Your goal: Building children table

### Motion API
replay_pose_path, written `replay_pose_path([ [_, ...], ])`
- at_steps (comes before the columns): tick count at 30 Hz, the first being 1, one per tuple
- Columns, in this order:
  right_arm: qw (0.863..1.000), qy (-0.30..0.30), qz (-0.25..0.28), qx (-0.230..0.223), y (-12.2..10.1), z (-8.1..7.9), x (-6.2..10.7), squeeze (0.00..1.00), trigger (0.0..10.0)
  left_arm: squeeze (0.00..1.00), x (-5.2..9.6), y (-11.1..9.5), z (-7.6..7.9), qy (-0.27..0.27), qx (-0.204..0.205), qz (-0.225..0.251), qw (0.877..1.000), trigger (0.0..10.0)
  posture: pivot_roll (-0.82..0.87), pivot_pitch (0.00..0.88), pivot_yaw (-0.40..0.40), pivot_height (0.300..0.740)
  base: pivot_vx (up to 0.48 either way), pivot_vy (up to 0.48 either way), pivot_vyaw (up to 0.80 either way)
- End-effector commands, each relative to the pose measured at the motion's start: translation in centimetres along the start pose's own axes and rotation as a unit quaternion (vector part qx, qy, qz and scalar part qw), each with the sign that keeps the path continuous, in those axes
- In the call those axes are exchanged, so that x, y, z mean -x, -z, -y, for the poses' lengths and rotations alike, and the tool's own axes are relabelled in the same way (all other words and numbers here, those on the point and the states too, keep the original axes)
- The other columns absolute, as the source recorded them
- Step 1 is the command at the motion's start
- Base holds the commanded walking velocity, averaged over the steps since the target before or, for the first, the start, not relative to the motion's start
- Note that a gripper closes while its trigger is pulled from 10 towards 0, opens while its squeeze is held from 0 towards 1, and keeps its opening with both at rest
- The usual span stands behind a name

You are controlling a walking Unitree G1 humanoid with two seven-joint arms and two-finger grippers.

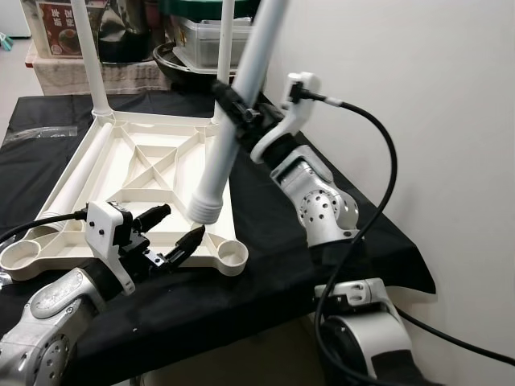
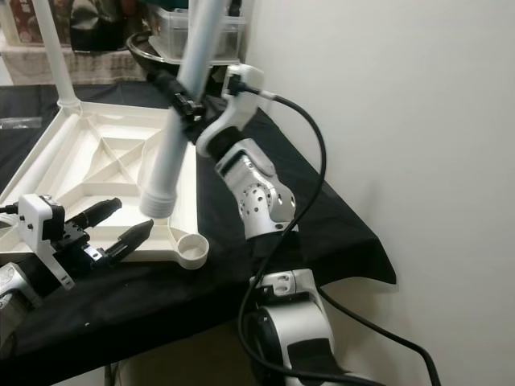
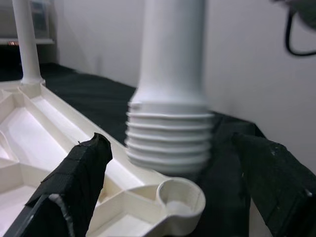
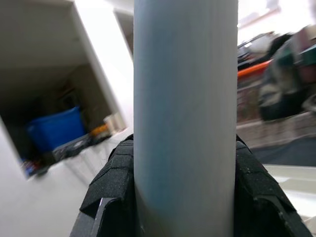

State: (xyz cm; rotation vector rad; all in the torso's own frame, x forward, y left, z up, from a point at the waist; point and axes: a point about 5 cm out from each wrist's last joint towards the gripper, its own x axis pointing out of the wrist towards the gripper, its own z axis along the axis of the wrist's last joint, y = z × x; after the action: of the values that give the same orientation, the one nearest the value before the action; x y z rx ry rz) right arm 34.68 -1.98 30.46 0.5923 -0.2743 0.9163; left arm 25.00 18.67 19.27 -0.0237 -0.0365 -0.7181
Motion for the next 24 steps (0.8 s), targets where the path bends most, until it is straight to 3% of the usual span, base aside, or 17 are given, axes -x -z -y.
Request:
replay_pose_path([
  [1,1.0,-0.026,-0.001,-0.012,0.2,-1.0,-0.1,0.0,0.0,0.0,-0.2,0.4,0.0,0.013,0.0,-0.016,1.0,10.0,0.11,0.0,-0.119,0.74,0.0,0.0,0.0],
  [3,0.998,-0.06,-0.015,-0.023,0.9,-2.7,-0.5,0.0,0.0,0.0,-0.6,0.5,-0.4,0.022,-0.006,-0.023,0.999,10.0,0.11,0.0,-0.113,0.74,0.0,0.0,0.0],
  [12,0.993,-0.101,-0.04,-0.043,2.4,-4.6,-0.4,0.0,0.0,0.0,-1.1,0.8,-0.3,0.031,0.005,-0.017,0.999,10.0,0.11,0.0,-0.116,0.74,0.0,0.0,0.0],
  [13,0.993,-0.105,-0.041,-0.047,2.5,-4.9,-0.5,0.0,0.0,0.0,-1.0,1.0,-0.2,0.037,0.011,-0.013,0.999,0.0,0.11,0.0,-0.114,0.74,0.0,0.0,0.0],
  [24,0.993,-0.102,-0.036,-0.054,2.0,-5.2,-0.2,0.0,0.0,0.0,-0.8,1.6,0.5,0.074,0.017,-0.019,0.997,0.0,0.11,0.0,-0.114,0.74,0.0,0.0,0.0],
])
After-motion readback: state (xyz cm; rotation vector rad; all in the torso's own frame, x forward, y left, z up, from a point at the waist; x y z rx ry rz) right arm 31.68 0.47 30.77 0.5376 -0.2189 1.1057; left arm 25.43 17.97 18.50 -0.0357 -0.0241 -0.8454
